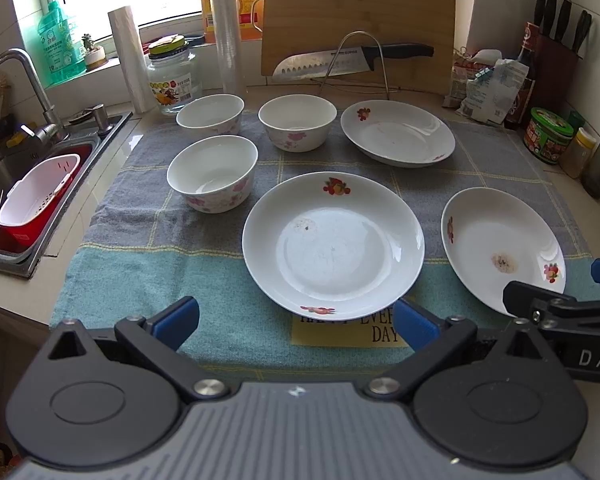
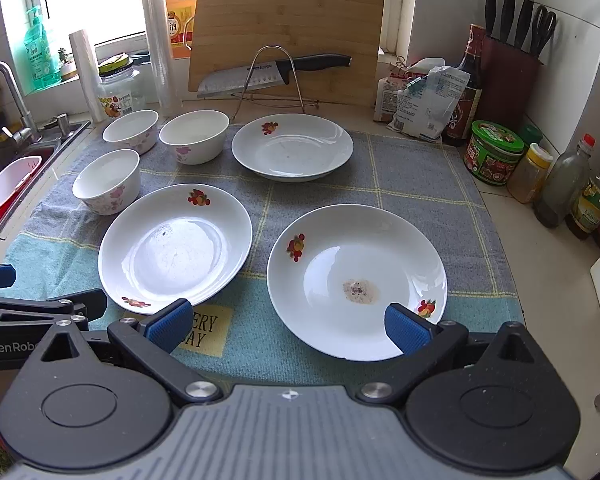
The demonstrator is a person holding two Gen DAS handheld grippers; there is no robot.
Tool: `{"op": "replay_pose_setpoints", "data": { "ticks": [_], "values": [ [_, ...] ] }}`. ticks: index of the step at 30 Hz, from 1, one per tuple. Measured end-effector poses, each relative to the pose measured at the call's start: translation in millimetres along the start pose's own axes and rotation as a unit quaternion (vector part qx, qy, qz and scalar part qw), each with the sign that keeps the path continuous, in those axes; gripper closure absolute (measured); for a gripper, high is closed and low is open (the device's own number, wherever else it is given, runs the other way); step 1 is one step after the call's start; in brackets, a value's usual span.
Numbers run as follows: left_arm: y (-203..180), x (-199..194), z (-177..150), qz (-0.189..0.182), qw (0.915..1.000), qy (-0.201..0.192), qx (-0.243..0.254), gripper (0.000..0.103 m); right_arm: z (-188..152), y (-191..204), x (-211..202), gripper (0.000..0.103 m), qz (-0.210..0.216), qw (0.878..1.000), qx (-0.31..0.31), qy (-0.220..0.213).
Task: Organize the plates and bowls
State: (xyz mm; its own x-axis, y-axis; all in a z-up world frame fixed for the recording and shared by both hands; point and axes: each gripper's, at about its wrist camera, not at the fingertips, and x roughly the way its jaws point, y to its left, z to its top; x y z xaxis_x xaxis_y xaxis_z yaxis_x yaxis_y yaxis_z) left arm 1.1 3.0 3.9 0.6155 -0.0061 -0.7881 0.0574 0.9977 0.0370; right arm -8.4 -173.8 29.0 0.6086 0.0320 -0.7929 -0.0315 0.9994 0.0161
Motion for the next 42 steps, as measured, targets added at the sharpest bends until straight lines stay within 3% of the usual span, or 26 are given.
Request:
{"op": "replay_pose_setpoints", "data": {
  "ticks": [42],
  "values": [
    [2.5,-1.2,4.8,-0.002,0.9999,0.003,-0.01,0.001,5.0,-0.6,-2.4,0.0,0.0,1.0,-0.004,-0.009]
  ]
}}
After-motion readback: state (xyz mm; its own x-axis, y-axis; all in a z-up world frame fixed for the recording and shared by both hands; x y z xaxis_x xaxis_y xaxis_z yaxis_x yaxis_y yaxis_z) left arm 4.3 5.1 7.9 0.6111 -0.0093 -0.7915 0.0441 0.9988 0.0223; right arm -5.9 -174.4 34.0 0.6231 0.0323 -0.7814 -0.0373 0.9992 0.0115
